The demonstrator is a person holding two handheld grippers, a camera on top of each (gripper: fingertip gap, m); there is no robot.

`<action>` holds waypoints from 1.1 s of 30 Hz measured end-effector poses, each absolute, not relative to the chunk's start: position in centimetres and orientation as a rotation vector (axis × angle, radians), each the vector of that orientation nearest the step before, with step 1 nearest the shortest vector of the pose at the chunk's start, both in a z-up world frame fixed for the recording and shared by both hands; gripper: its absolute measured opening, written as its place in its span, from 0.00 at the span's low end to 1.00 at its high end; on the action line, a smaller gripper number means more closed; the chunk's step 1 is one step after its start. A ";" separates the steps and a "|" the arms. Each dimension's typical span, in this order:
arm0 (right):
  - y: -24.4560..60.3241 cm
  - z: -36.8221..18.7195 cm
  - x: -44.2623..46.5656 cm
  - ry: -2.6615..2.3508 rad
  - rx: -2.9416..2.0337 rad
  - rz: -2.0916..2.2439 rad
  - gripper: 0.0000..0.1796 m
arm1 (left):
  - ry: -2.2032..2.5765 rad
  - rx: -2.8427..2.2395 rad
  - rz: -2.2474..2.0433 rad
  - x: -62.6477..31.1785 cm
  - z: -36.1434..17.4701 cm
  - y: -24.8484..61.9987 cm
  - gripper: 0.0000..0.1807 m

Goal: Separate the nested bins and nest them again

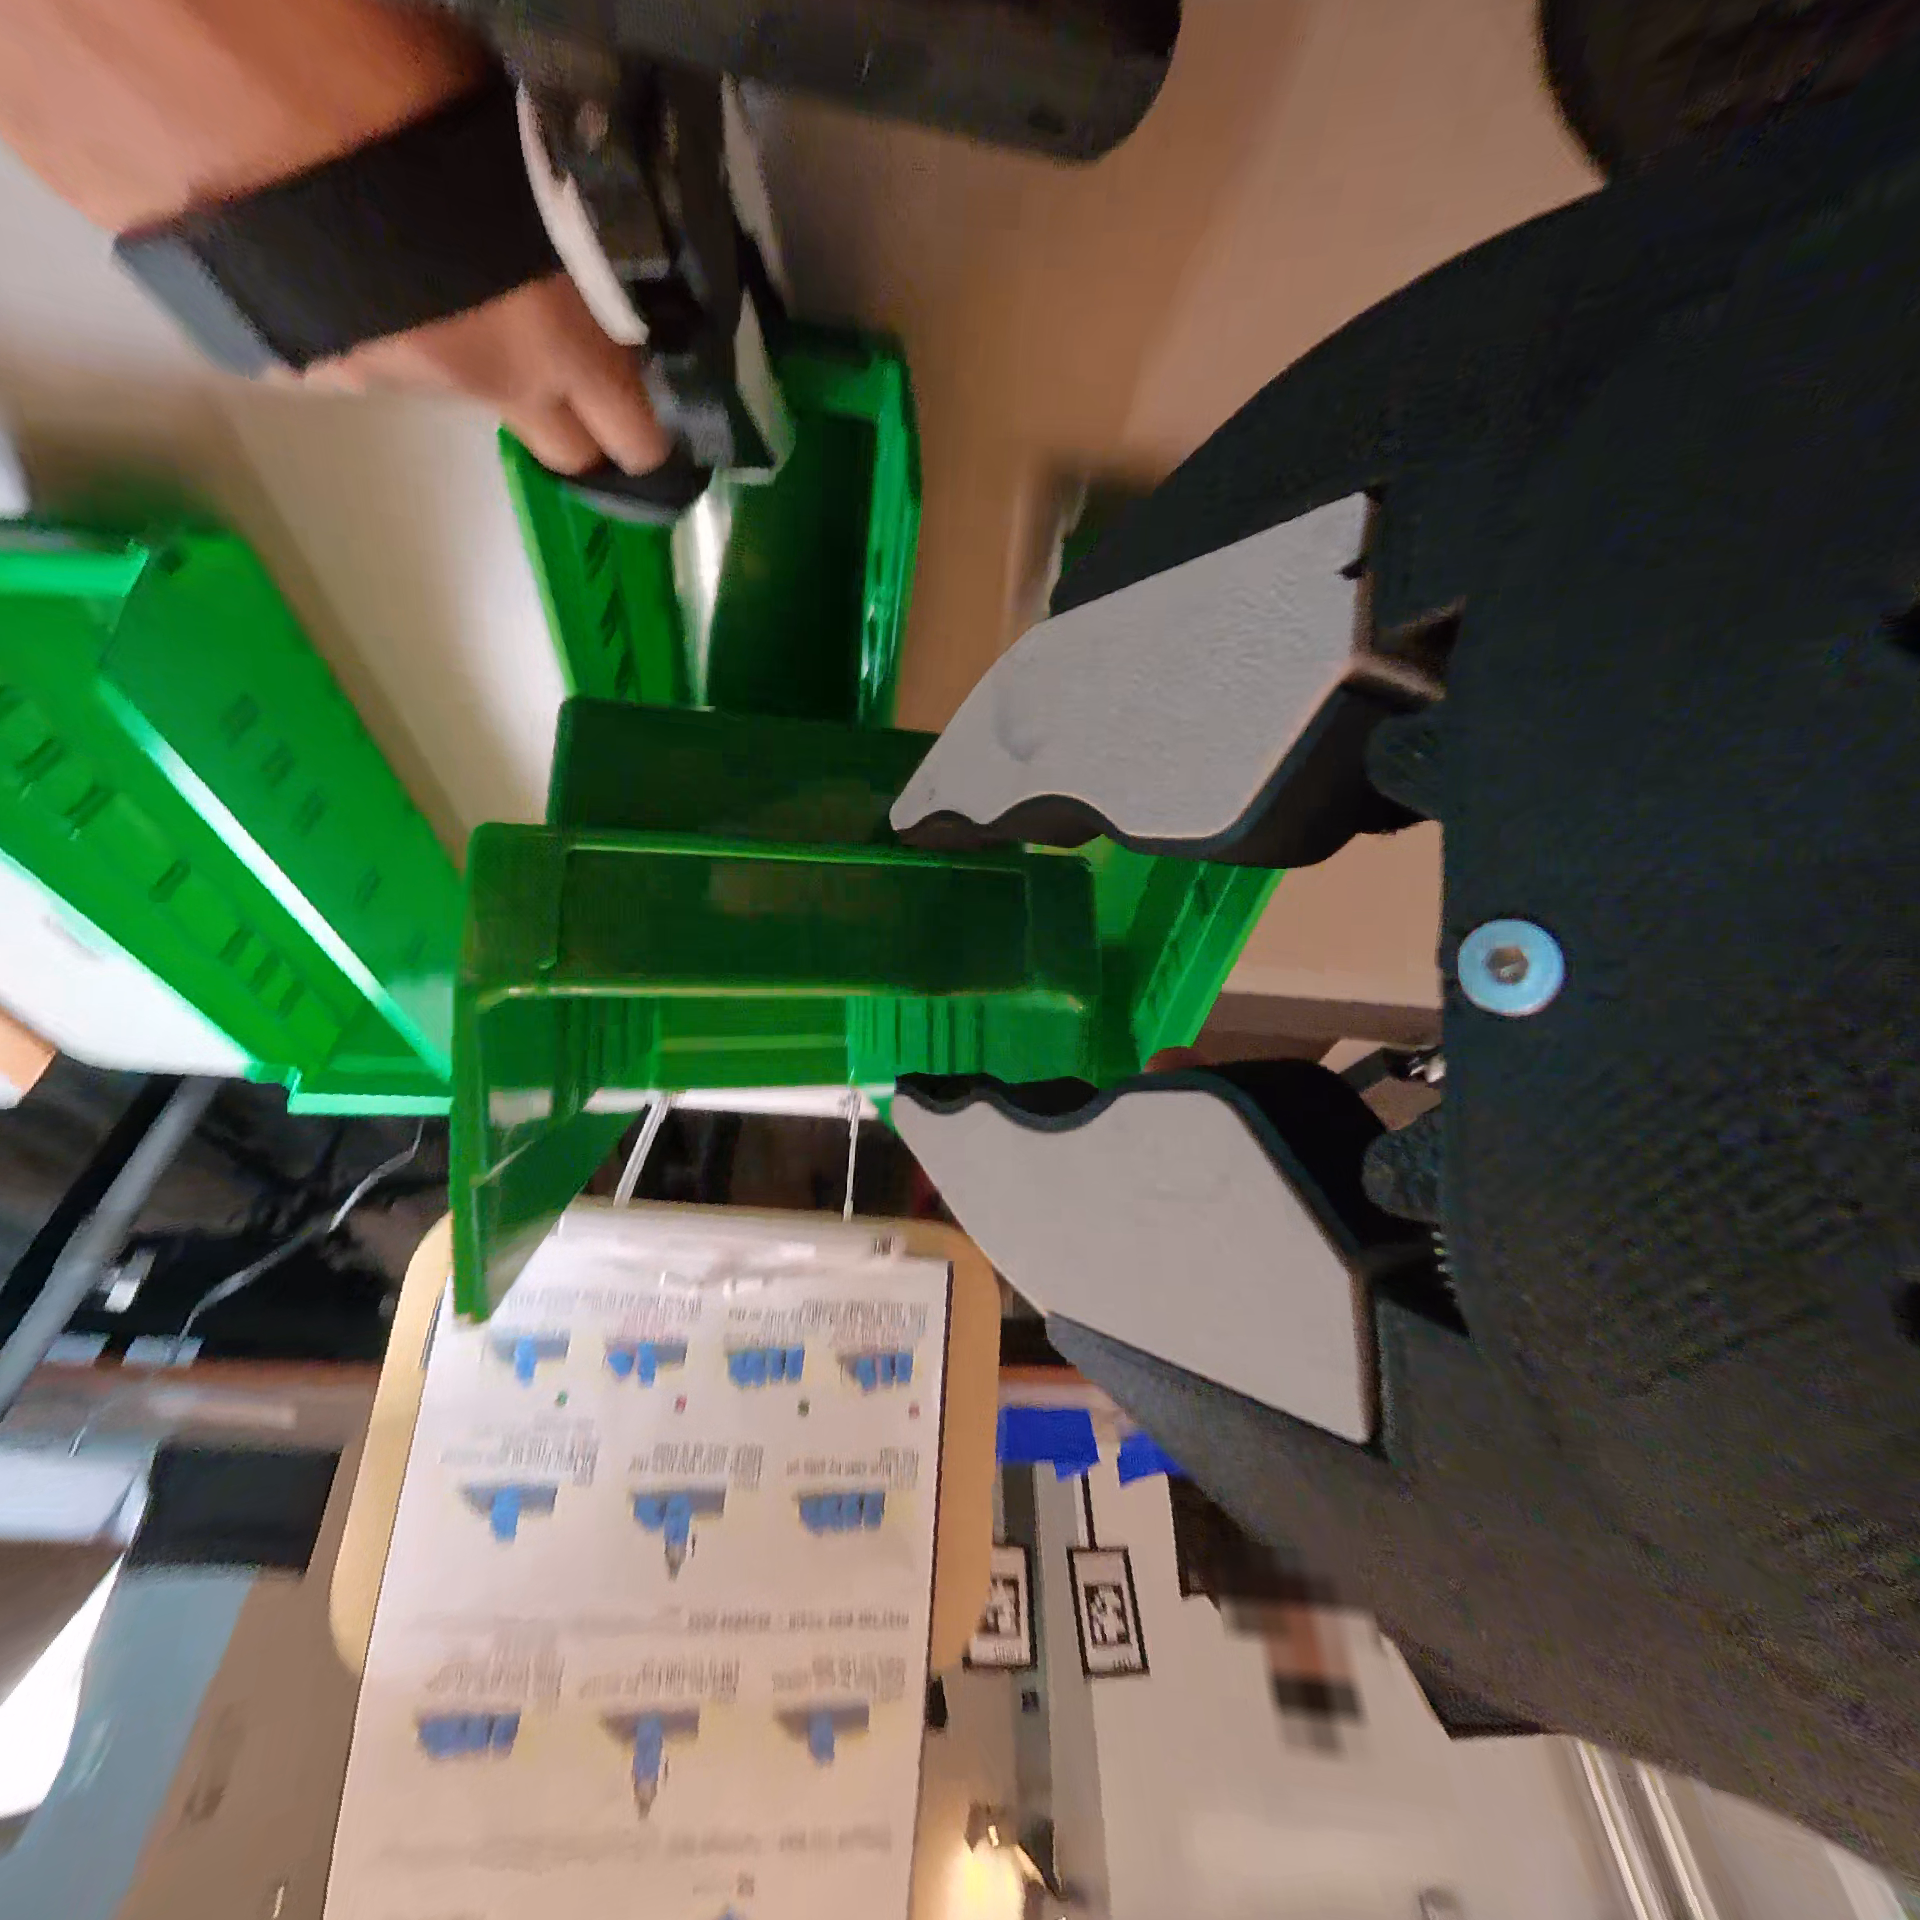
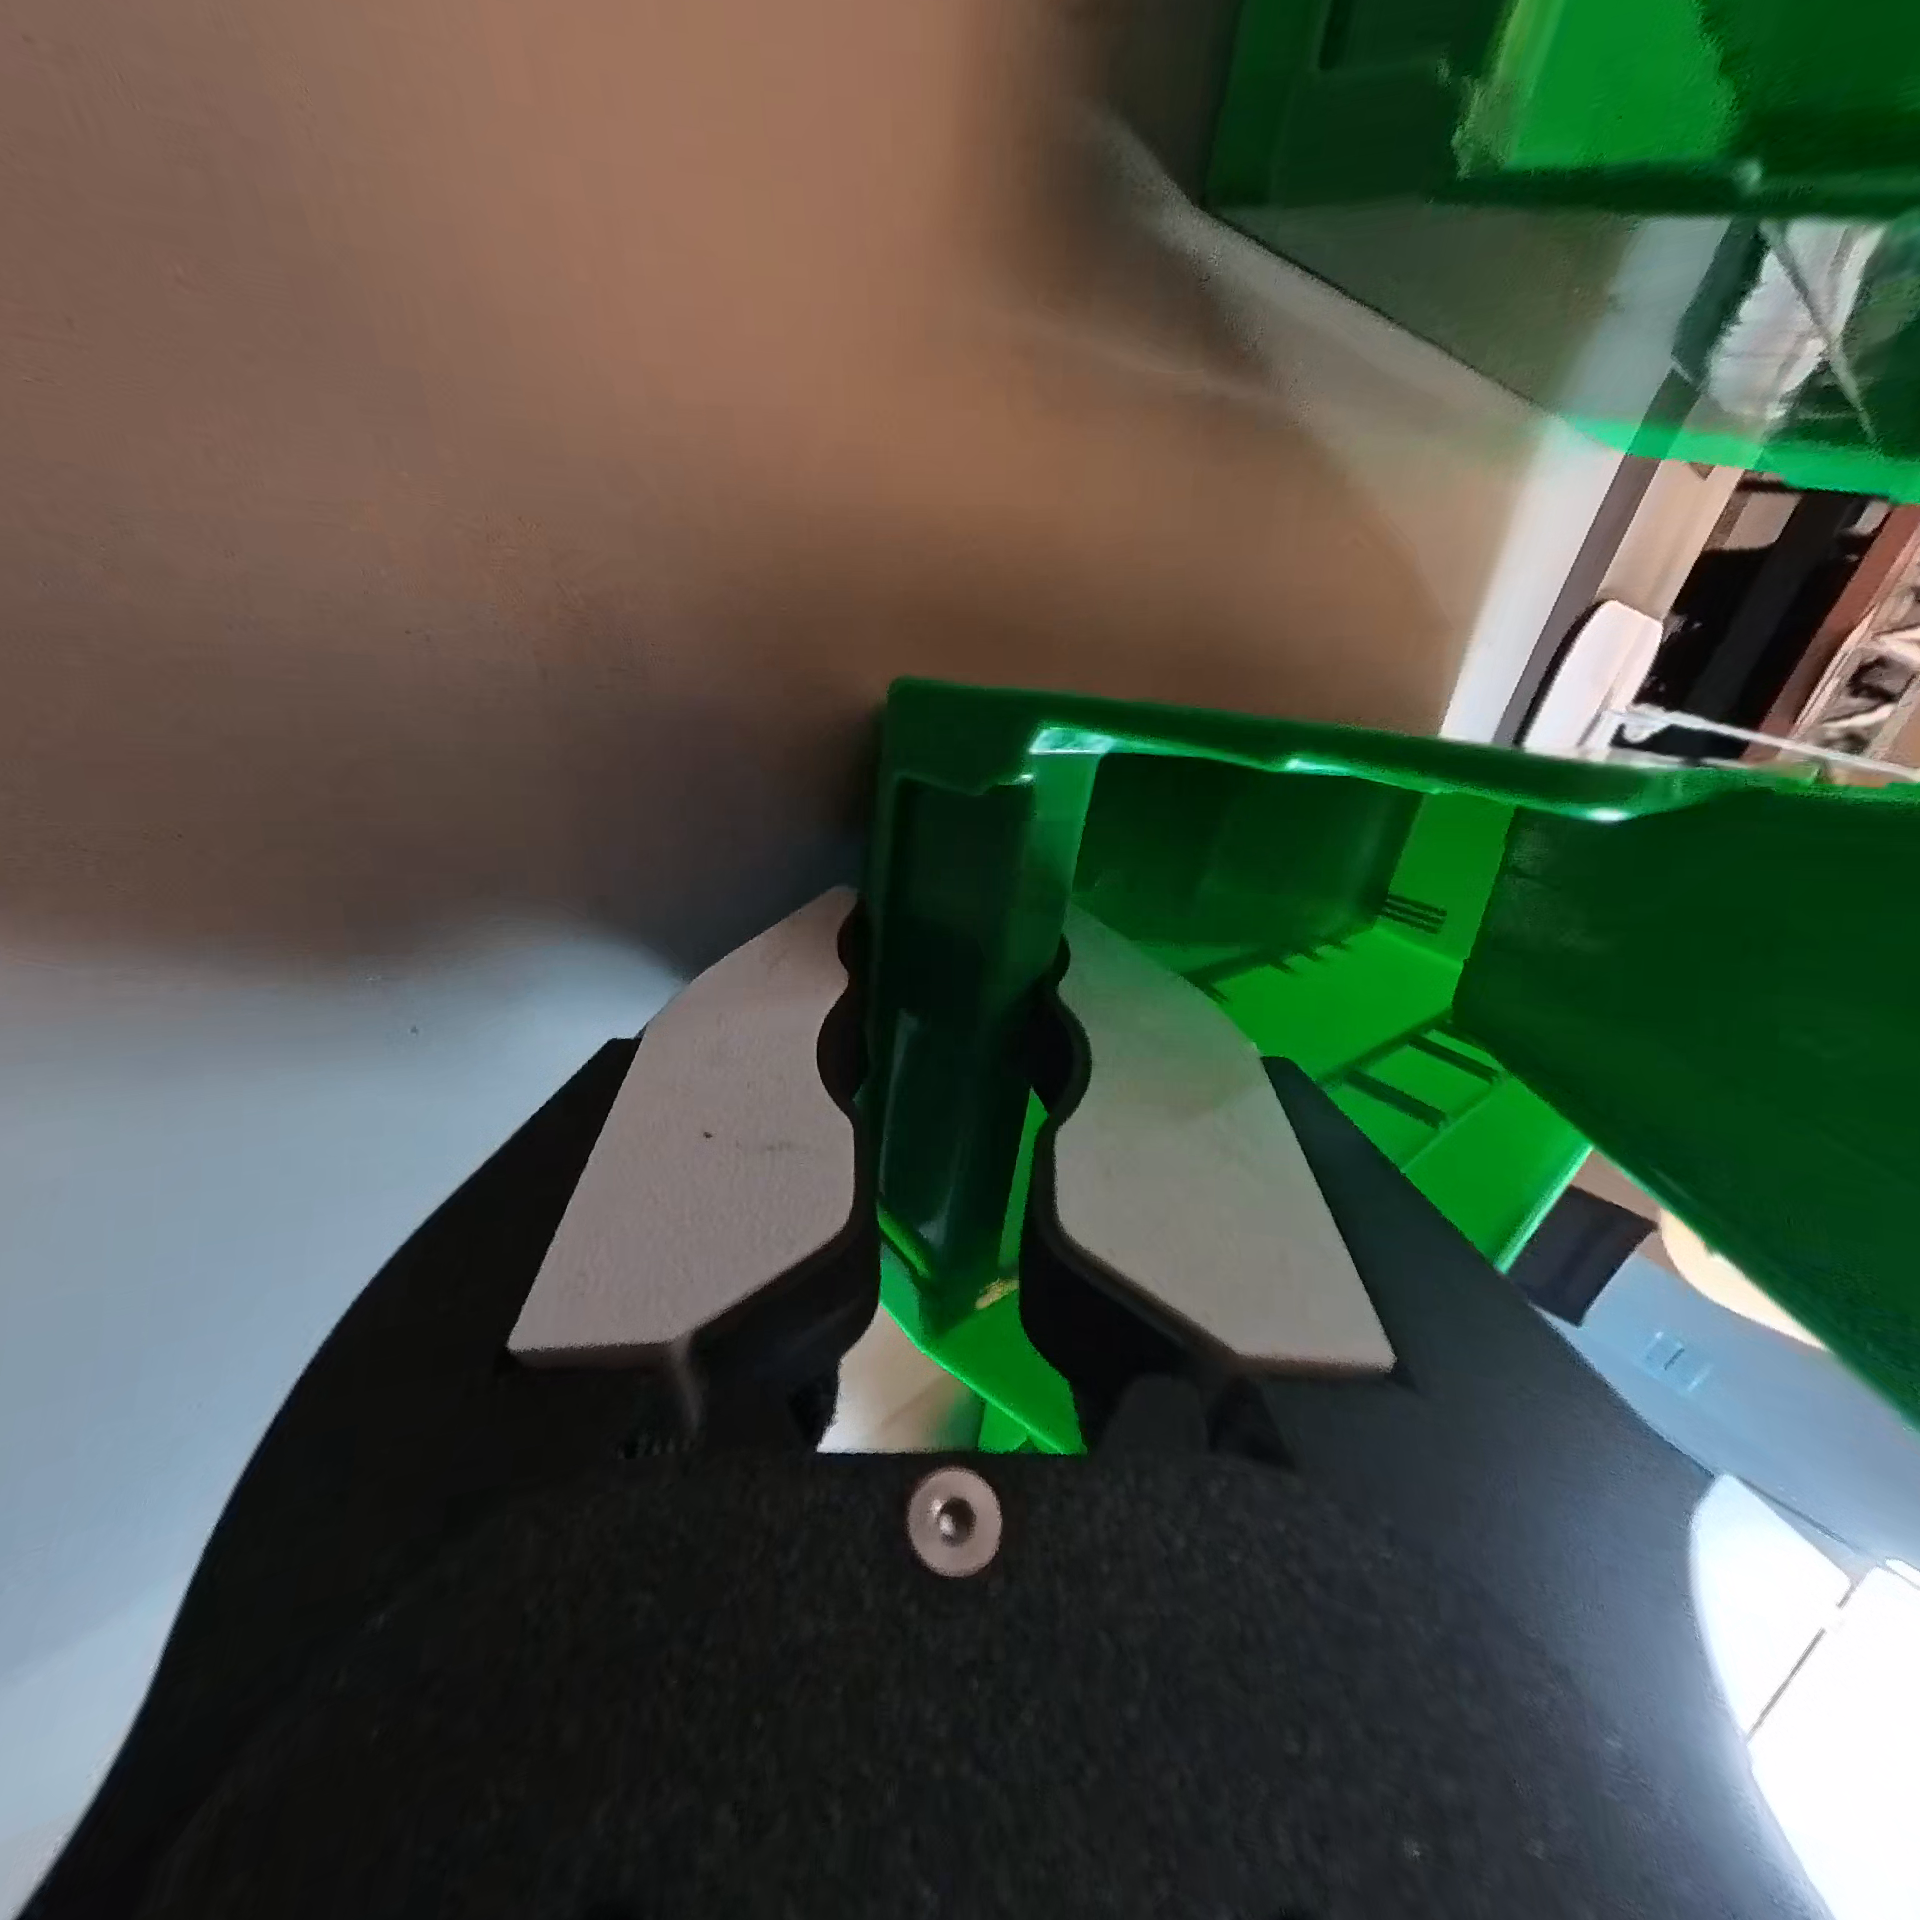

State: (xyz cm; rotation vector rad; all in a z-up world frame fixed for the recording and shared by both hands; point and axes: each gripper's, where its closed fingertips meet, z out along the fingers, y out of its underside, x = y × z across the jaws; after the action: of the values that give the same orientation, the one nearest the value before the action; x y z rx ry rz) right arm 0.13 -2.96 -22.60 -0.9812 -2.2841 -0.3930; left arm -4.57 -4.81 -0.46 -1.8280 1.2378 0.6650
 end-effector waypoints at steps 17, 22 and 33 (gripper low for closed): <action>-2.9 -22.4 -0.5 -2.248 -0.992 -0.367 0.16 | 1.495 -1.786 0.841 -3.8 -4.7 -5.0 0.17; -1.1 -22.4 -0.2 -2.228 -1.024 -0.377 0.15 | 1.380 -1.688 0.857 -3.5 0.8 -5.1 0.16; 1.1 -22.1 6.7 -2.167 -1.114 -0.339 0.16 | 1.252 -1.702 0.920 -6.2 1.1 -3.4 0.16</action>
State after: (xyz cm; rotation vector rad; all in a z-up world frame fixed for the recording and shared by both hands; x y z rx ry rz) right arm 6.73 1.06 -22.09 -1.1140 -2.1670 -0.3390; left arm -6.15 -3.41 1.08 -1.7020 1.2524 0.9198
